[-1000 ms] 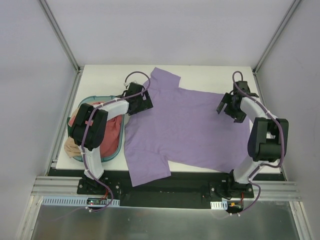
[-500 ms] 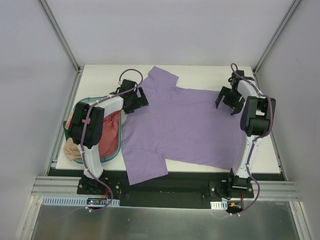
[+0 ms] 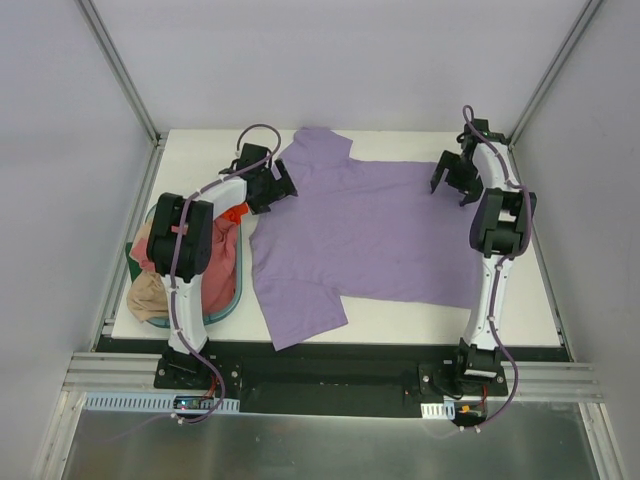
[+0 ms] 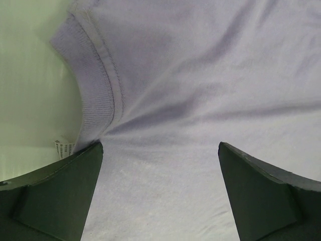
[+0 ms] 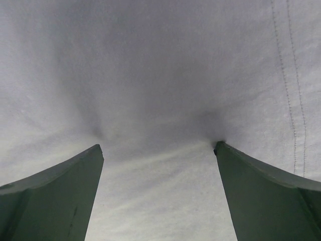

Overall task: Fold and stack the t-shirts
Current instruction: Flatten out the tshirt

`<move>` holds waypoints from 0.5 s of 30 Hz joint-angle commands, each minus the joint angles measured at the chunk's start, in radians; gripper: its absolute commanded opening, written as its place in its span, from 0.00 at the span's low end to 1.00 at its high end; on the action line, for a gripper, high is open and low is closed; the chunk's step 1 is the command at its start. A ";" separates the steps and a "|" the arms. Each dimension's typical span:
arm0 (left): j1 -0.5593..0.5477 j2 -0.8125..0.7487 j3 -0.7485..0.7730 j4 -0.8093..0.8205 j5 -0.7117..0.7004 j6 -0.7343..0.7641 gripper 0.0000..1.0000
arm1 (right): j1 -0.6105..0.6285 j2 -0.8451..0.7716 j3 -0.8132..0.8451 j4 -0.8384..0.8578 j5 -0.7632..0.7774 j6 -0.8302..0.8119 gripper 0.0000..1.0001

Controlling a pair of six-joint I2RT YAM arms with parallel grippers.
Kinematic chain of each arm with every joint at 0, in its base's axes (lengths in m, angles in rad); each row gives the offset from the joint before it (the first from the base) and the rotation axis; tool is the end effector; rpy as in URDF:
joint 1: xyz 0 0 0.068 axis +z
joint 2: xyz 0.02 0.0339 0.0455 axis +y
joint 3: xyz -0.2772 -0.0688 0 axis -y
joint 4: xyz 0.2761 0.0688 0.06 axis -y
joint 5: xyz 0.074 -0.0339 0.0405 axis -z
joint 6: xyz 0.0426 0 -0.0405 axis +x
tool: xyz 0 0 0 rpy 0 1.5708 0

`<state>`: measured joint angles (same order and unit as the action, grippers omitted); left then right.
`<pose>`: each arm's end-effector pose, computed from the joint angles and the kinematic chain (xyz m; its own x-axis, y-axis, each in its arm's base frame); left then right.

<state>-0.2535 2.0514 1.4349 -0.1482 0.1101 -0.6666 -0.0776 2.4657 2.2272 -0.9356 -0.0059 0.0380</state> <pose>0.4752 -0.1279 0.1681 -0.7283 -0.4462 -0.5201 -0.1582 0.8479 -0.5060 0.5621 -0.0435 0.1724 -0.9160 0.1093 -0.3859 0.1101 0.9937 0.0201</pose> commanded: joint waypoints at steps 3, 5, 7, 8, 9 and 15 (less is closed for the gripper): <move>-0.012 -0.048 0.061 -0.080 0.077 0.054 0.99 | -0.005 -0.121 0.020 0.018 -0.002 -0.030 0.96; -0.026 -0.129 0.061 -0.082 0.100 0.067 0.99 | -0.005 -0.255 -0.061 0.034 0.058 -0.056 0.96; -0.052 -0.233 0.030 -0.086 0.096 0.087 0.99 | -0.005 -0.405 -0.176 0.040 0.102 -0.041 0.96; -0.078 -0.300 0.003 -0.090 0.083 0.085 0.99 | -0.005 -0.516 -0.239 0.038 0.128 -0.040 0.96; -0.092 -0.366 -0.037 -0.091 0.074 0.081 0.99 | -0.005 -0.610 -0.330 0.040 0.136 0.008 0.96; -0.219 -0.736 -0.316 -0.129 0.013 0.055 0.99 | -0.005 -1.143 -0.890 0.173 0.144 0.112 0.96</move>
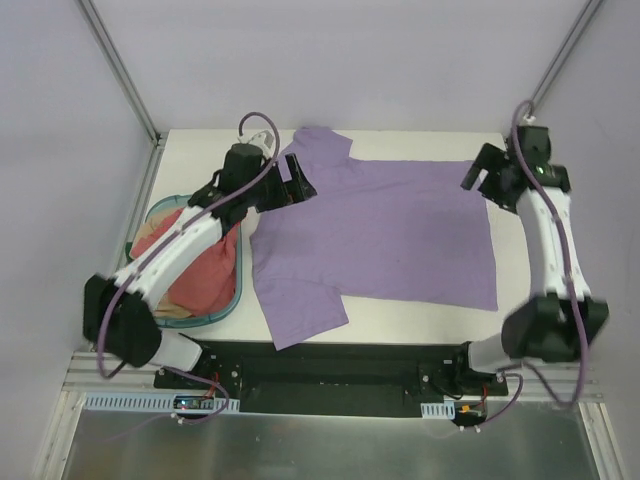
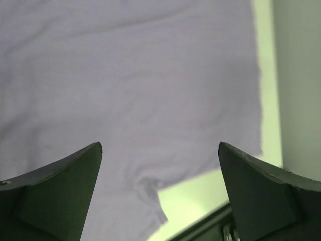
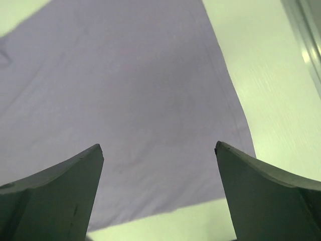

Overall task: Fold and stack the t-shirts
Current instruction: Flatten out the tshirt, then grap the side of the flattened tshirt closest away from the robot with both arms

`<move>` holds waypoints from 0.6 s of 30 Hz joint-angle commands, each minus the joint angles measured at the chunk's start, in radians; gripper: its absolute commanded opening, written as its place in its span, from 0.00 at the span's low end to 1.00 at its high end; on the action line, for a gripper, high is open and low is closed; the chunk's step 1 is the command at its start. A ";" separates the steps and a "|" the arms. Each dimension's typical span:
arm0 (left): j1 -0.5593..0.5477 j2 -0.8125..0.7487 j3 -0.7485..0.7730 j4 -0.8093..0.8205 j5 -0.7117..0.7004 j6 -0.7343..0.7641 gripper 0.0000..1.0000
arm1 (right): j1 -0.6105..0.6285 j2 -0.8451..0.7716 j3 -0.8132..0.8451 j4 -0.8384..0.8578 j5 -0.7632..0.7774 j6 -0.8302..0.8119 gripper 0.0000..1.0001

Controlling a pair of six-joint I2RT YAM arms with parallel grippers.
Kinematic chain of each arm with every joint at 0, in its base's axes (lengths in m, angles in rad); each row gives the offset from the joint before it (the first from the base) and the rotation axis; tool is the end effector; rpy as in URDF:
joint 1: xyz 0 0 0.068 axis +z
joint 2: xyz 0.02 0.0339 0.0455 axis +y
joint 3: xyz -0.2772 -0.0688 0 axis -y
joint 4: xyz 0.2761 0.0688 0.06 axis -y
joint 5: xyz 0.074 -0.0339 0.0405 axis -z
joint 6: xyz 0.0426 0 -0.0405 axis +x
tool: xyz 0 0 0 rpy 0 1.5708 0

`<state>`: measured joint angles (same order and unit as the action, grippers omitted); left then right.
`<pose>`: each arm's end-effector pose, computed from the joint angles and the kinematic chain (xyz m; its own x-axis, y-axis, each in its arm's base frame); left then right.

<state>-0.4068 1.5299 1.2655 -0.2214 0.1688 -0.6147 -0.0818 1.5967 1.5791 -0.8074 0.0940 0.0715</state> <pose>0.3585 -0.1622 0.3221 -0.6540 -0.3373 -0.6772 0.1828 0.7981 -0.5741 0.3817 -0.0353 0.3602 -0.7199 0.1304 -0.6817 0.1968 0.9802 -0.0203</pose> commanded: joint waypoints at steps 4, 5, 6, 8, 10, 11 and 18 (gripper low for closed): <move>-0.112 -0.448 -0.369 -0.134 -0.071 -0.072 0.99 | -0.004 -0.533 -0.502 0.059 0.033 0.135 0.96; -0.127 -0.502 -0.429 -0.148 -0.078 -0.098 0.99 | -0.004 -0.587 -0.545 0.063 0.026 0.145 0.96; -0.144 -0.545 -0.475 -0.162 -0.080 -0.120 0.99 | -0.004 -0.628 -0.588 0.065 0.018 0.149 0.96; -0.176 -0.620 -0.560 -0.199 -0.074 -0.146 0.99 | -0.006 -0.694 -0.648 0.068 0.021 0.151 0.96; -0.216 -0.675 -0.636 -0.249 -0.072 -0.171 0.99 | -0.006 -0.730 -0.688 0.060 0.035 0.146 0.96; -0.246 -0.692 -0.672 -0.271 -0.074 -0.192 0.99 | -0.006 -0.736 -0.699 0.059 0.036 0.139 0.96; -0.401 -0.783 -0.862 -0.308 -0.038 -0.328 0.92 | -0.007 -0.682 -0.708 -0.004 0.056 0.079 0.96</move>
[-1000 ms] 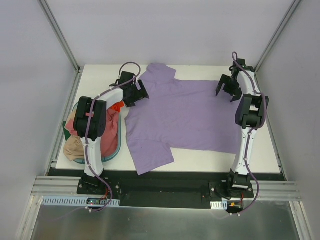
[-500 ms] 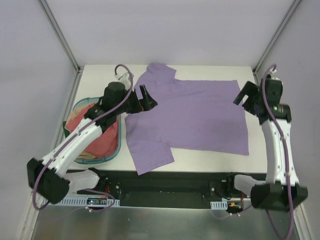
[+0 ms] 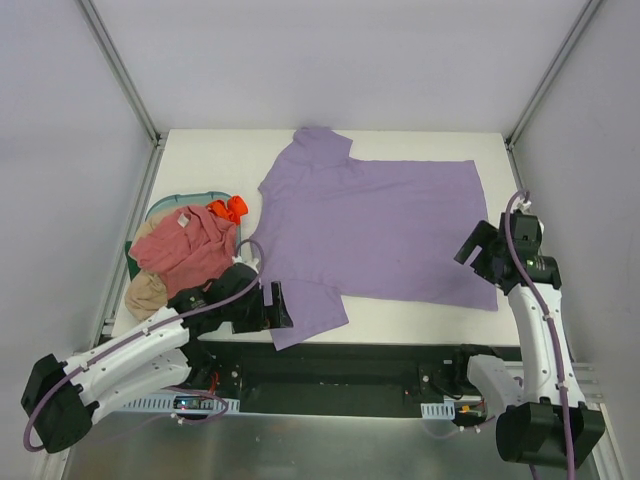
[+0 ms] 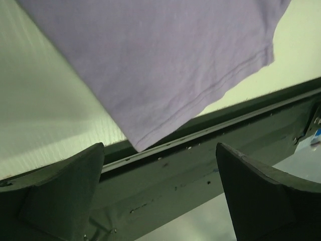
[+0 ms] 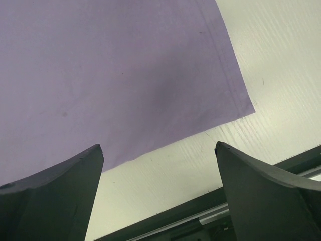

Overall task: Fold and stack the t-shirts
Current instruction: Grap the side of the flattened tshirt closest away from the robot with both arms

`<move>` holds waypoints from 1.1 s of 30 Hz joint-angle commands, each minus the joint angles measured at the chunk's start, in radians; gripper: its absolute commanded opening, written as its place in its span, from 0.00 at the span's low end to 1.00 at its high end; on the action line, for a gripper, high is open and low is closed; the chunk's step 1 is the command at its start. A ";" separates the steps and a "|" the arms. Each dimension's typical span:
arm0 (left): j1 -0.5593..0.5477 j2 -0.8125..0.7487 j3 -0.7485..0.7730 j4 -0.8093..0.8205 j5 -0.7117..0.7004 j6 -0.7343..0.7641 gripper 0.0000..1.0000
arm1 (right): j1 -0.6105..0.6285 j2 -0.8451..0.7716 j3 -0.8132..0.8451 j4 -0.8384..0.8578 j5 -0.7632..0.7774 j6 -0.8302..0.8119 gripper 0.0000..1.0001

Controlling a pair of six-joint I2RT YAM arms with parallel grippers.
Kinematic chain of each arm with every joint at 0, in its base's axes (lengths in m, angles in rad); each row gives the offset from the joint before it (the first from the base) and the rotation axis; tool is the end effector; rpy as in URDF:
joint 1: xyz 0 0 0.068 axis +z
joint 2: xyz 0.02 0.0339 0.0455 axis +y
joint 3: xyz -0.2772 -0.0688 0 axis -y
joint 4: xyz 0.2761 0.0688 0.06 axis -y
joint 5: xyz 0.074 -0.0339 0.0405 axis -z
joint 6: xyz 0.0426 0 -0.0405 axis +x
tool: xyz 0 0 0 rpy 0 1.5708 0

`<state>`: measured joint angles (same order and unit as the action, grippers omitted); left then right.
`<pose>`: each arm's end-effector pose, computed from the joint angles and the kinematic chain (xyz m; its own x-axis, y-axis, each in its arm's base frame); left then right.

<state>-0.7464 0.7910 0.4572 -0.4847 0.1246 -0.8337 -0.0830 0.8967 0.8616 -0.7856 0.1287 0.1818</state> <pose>0.1323 -0.1295 0.1919 -0.9053 -0.1634 -0.3921 0.0979 0.8179 -0.5669 0.2031 -0.0224 0.2953 -0.6865 0.2370 -0.6874 0.2984 0.9539 0.0309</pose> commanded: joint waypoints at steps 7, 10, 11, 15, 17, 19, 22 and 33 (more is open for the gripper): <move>-0.136 -0.029 -0.064 -0.045 -0.017 -0.172 0.82 | -0.006 0.030 -0.019 -0.009 0.042 -0.039 0.96; -0.171 0.026 -0.052 -0.043 -0.054 -0.192 0.79 | -0.006 0.030 -0.029 -0.003 0.040 -0.042 0.96; -0.185 0.048 -0.048 -0.043 -0.062 -0.203 0.78 | -0.006 0.030 -0.029 -0.003 0.040 -0.044 0.96; -0.220 0.109 -0.031 -0.041 -0.103 -0.223 0.70 | -0.008 0.025 -0.032 -0.001 0.048 -0.044 0.96; -0.225 0.114 -0.034 -0.029 -0.118 -0.242 0.64 | -0.008 0.024 -0.036 0.000 0.051 -0.045 0.96; -0.228 0.113 -0.041 -0.009 -0.118 -0.260 0.58 | -0.008 0.025 -0.038 0.002 0.049 -0.048 0.96; -0.232 0.119 -0.054 0.040 -0.118 -0.271 0.54 | -0.008 0.028 -0.036 0.002 0.045 -0.050 0.96; -0.255 0.254 -0.034 0.119 -0.118 -0.268 0.40 | -0.015 0.007 -0.056 0.005 0.084 -0.030 0.96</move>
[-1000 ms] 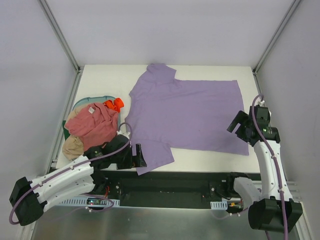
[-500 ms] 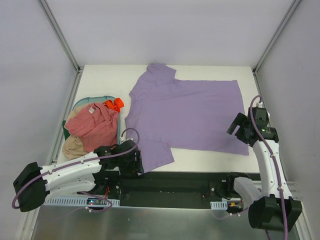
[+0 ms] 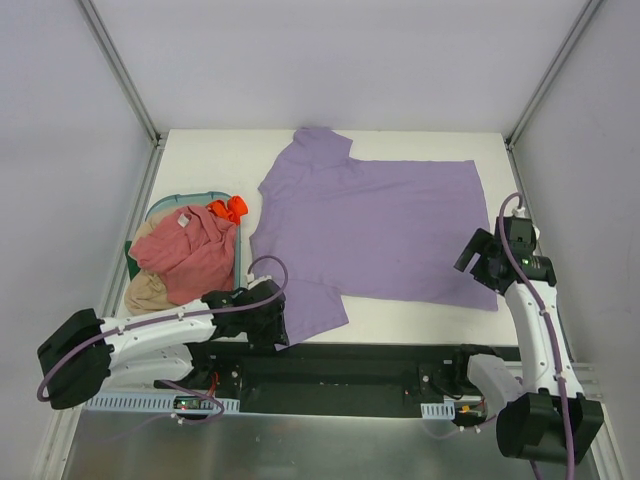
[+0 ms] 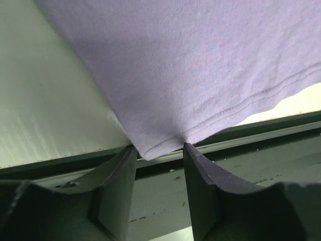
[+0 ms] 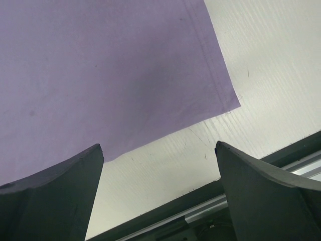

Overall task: Fold and stack the t-shirts
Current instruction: Grap the side of the flattened tshirt closest away from the robot with both arms

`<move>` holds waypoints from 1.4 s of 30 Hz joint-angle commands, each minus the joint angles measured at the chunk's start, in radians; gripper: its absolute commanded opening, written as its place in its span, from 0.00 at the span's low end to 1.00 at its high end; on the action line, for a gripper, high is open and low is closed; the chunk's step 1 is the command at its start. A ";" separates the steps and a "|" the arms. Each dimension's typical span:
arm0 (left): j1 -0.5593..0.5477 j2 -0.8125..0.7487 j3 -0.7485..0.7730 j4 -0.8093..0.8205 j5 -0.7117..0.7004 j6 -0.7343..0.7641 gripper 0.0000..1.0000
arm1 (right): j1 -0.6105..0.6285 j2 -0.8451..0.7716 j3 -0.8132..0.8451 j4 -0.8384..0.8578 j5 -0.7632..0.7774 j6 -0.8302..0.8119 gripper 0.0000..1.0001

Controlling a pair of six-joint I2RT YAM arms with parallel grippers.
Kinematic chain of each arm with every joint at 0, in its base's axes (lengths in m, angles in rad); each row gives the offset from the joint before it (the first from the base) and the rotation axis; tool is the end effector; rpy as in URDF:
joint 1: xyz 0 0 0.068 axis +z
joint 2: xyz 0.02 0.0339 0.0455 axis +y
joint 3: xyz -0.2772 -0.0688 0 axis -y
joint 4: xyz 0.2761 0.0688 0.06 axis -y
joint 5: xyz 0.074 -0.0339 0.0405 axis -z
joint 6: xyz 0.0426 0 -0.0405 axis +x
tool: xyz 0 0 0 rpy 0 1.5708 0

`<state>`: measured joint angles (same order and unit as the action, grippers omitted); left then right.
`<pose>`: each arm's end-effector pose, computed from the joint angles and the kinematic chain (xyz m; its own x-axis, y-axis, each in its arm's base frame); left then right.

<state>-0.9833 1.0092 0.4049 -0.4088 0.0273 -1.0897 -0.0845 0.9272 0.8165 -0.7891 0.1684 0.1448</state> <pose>0.1073 -0.1633 0.1417 -0.9623 -0.1537 -0.2244 -0.0282 0.8769 -0.4799 0.2055 -0.0246 0.2735 -0.7453 0.2059 -0.6342 0.2977 0.9538 -0.0402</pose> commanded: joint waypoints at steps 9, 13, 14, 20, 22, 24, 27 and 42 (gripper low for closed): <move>-0.026 0.049 0.043 0.087 -0.018 0.004 0.00 | -0.044 -0.054 -0.030 -0.001 0.095 0.050 0.96; -0.025 -0.030 0.066 0.100 -0.020 0.036 0.00 | -0.095 -0.056 -0.054 -0.012 0.111 0.076 0.96; -0.026 -0.052 0.071 0.106 -0.021 0.043 0.00 | -0.113 -0.050 -0.065 -0.012 0.102 0.079 0.96; -0.022 -0.126 0.113 0.143 -0.053 0.099 0.00 | -0.231 -0.005 -0.140 0.027 0.006 0.111 0.96; -0.011 -0.120 0.136 0.145 -0.063 0.114 0.00 | -0.267 0.005 -0.172 0.063 -0.009 0.119 0.96; 0.000 -0.104 0.155 0.148 -0.063 0.129 0.00 | -0.306 0.025 -0.197 0.093 -0.039 0.127 0.97; 0.024 -0.081 0.176 0.162 -0.053 0.154 0.00 | -0.345 0.062 -0.226 0.151 -0.081 0.121 0.99; 0.095 -0.073 0.166 0.179 -0.029 0.166 0.00 | -0.354 0.281 -0.181 0.286 -0.092 0.128 0.95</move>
<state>-0.9054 0.9325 0.5541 -0.2581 -0.0071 -0.9405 -0.4316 1.1645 0.5919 -0.5545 0.0879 0.2481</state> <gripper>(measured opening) 0.008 0.953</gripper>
